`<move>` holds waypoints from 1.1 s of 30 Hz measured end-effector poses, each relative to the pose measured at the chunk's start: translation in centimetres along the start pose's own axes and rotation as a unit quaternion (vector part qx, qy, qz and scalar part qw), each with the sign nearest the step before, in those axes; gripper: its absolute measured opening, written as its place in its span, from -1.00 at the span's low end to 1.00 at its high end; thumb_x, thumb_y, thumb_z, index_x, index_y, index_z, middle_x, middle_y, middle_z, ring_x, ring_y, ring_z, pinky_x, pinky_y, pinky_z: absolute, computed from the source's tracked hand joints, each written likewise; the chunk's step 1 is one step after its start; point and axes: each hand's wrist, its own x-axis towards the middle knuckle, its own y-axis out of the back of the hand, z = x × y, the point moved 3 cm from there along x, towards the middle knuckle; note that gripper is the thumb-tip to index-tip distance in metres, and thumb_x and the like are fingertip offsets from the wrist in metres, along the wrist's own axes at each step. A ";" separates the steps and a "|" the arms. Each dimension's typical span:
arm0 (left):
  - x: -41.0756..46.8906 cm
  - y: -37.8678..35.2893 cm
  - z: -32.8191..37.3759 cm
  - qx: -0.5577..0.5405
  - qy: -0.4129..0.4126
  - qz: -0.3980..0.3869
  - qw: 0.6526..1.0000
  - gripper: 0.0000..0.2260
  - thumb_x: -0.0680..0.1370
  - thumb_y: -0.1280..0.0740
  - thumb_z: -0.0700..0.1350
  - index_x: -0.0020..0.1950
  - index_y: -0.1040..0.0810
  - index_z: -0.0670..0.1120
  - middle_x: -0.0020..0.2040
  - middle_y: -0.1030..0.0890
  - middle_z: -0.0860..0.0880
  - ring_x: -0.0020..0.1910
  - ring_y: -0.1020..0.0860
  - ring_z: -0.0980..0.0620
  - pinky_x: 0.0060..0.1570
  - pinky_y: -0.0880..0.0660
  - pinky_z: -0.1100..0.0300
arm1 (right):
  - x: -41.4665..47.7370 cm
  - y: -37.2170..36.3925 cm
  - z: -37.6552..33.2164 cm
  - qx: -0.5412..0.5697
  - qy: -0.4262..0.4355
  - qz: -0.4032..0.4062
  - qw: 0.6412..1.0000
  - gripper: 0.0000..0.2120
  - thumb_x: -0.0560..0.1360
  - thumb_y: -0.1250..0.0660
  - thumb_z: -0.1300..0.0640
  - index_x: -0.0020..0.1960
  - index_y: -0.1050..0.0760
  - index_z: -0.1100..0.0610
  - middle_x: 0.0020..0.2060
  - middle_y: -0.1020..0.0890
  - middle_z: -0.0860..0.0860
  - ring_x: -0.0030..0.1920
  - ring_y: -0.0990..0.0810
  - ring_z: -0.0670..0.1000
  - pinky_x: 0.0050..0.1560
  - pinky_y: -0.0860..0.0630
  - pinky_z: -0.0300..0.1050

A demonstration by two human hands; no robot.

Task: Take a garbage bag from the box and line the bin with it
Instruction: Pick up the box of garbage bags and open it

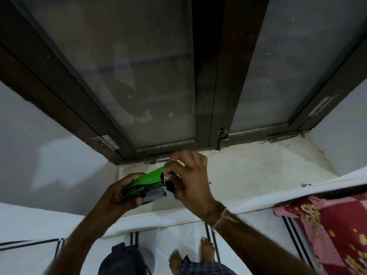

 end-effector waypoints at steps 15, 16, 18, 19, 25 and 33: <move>-0.7 0.7 -0.4 0.008 0.018 -0.048 0.999 -0.19 0.23 -0.62 0.28 0.40 -0.52 0.00 0.27 -0.65 -0.05 0.24 -0.63 -0.02 0.09 -0.62 0.12 | 1.9 1.8 -0.7 -0.106 0.229 -0.071 0.965 -0.92 0.50 -0.42 0.15 -0.15 -0.67 0.03 -0.20 -0.65 -0.07 -0.10 -0.58 0.06 -0.11 -0.36 0.03; -0.7 0.6 -0.4 0.009 0.013 -0.052 0.999 -0.23 0.26 -0.61 0.26 0.40 -0.52 0.02 0.28 -0.65 -0.06 0.25 -0.63 -0.02 0.10 -0.62 0.11 | 1.9 1.9 -0.6 -0.100 0.235 -0.068 0.964 -0.91 0.50 -0.42 0.17 -0.15 -0.67 0.05 -0.20 -0.65 -0.06 -0.10 -0.59 0.07 -0.11 -0.36 0.01; -0.5 0.6 -0.4 0.012 0.002 -0.056 0.998 -0.33 0.30 -0.59 0.19 0.38 -0.55 0.07 0.28 -0.65 -0.06 0.25 -0.62 -0.02 0.09 -0.61 0.13 | 2.0 2.1 -0.5 -0.091 0.241 -0.057 0.964 -0.93 0.50 -0.43 0.18 -0.13 -0.69 0.08 -0.18 -0.67 -0.04 -0.09 -0.59 0.07 -0.10 -0.32 -0.03; -0.4 0.7 -0.4 0.011 -0.003 -0.050 0.999 -0.36 0.31 -0.59 0.16 0.36 -0.56 0.08 0.27 -0.66 -0.06 0.25 -0.62 -0.03 0.09 -0.61 0.15 | 2.0 2.3 -0.3 -0.086 0.240 -0.050 0.966 -0.94 0.50 -0.45 0.18 -0.09 -0.71 0.09 -0.15 -0.68 -0.04 -0.08 -0.58 0.07 -0.08 -0.31 -0.05; -0.1 1.8 0.0 0.040 -0.045 0.011 0.998 -0.30 0.28 -0.58 0.14 0.38 -0.55 -0.02 0.26 -0.66 -0.03 0.24 -0.61 0.00 0.07 -0.60 0.21 | 2.4 3.9 2.3 0.054 0.096 -0.022 0.994 -0.84 0.50 -0.49 0.25 0.06 -0.73 0.14 -0.07 -0.70 0.03 -0.02 -0.59 0.03 0.01 -0.47 -0.17; 0.5 0.7 0.3 0.170 -0.132 0.097 0.972 -0.51 0.41 -0.59 -0.21 0.26 -0.57 0.12 0.18 -0.57 0.26 0.18 -0.56 0.27 0.05 -0.52 0.44 | -1.9 0.1 3.1 0.354 -0.246 -0.097 0.897 -0.70 0.47 -0.54 0.12 0.16 -0.59 0.16 0.07 -0.68 0.06 0.00 -0.68 0.14 0.00 -0.63 0.31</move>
